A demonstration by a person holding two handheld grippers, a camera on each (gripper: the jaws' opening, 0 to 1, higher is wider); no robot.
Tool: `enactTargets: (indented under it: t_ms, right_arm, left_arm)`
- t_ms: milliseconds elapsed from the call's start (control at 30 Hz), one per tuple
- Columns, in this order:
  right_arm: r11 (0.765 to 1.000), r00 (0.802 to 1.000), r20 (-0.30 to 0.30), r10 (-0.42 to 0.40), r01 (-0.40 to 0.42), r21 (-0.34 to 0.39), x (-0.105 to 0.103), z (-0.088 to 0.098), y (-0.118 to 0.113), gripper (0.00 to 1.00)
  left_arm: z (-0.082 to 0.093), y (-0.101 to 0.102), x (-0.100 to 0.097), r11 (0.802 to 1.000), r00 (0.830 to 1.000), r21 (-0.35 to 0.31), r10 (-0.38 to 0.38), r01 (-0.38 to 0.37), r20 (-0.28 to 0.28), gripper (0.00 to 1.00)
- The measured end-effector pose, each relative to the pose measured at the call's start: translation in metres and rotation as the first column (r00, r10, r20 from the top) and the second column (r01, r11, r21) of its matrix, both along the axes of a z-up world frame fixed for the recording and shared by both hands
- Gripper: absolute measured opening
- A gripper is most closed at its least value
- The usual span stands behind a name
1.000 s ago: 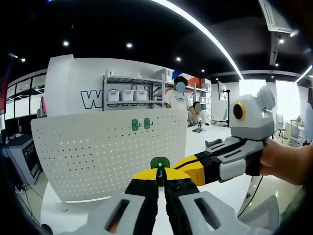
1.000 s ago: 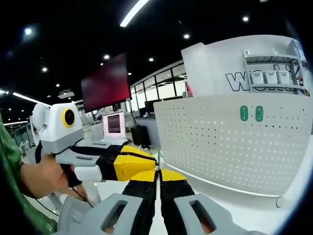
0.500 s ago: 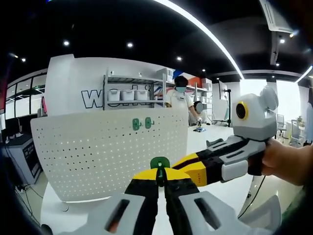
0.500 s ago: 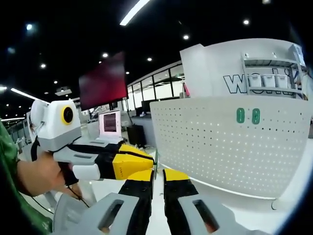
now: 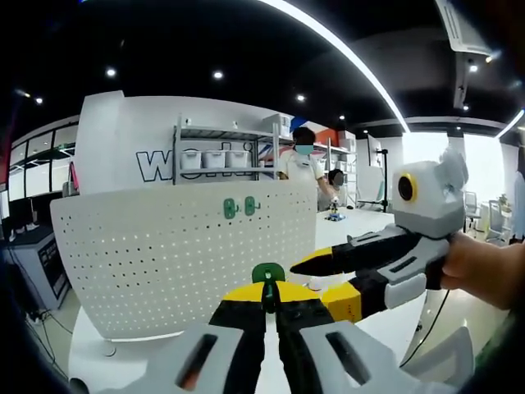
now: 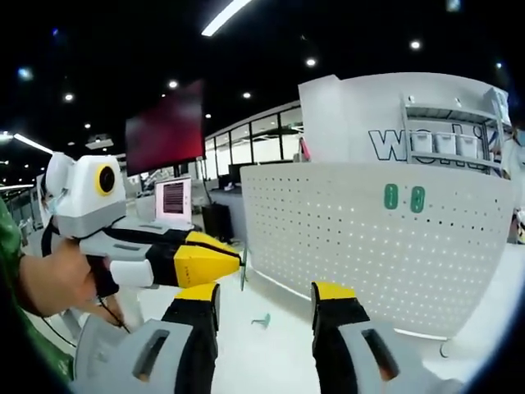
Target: Insert the hook assembly into the mounting plate slot until the hook locks in place.
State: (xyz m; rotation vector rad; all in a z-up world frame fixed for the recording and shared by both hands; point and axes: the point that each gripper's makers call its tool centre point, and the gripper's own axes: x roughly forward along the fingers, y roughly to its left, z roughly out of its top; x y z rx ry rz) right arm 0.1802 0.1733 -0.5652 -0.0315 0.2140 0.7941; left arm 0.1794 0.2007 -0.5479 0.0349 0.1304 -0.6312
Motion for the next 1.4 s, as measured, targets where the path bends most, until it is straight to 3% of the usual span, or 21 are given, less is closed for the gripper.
enactTargets:
  t_ms: [333, 567, 900, 1200, 1400]
  right_arm:
    - [0.999, 0.999, 0.016, 0.052, -0.052, 0.001, -0.009, 0.002, 0.001, 0.66]
    - [0.996, 0.997, 0.036, 0.072, -0.074, 0.051, -0.018, 0.016, -0.002, 0.68]
    - [0.995, 0.995, 0.049, 0.091, -0.093, 0.028, -0.028, 0.017, -0.006, 0.74]
    - [0.982, 0.988, 0.023, 0.153, -0.155, 0.107, -0.045, 0.029, -0.008, 0.81]
    - [0.98, 0.985, 0.011, 0.175, -0.175, 0.09, -0.054, 0.028, -0.01, 0.83]
  left_arm:
    - [-0.001, -0.001, 0.003, 1.0, 1.0, 0.008, -0.006, 0.006, -0.003, 0.03]
    - [-0.005, -0.002, 0.004, 1.0, 1.0, 0.022, -0.009, 0.009, -0.009, 0.03]
    - [-0.003, -0.004, 0.008, 1.0, 1.0, 0.025, -0.01, 0.01, -0.008, 0.03]
    - [-0.003, -0.005, 0.014, 0.999, 1.0, 0.032, -0.008, 0.009, -0.009, 0.03]
    - [-0.002, -0.009, 0.02, 1.0, 1.0, 0.024, -0.006, 0.006, -0.009, 0.03]
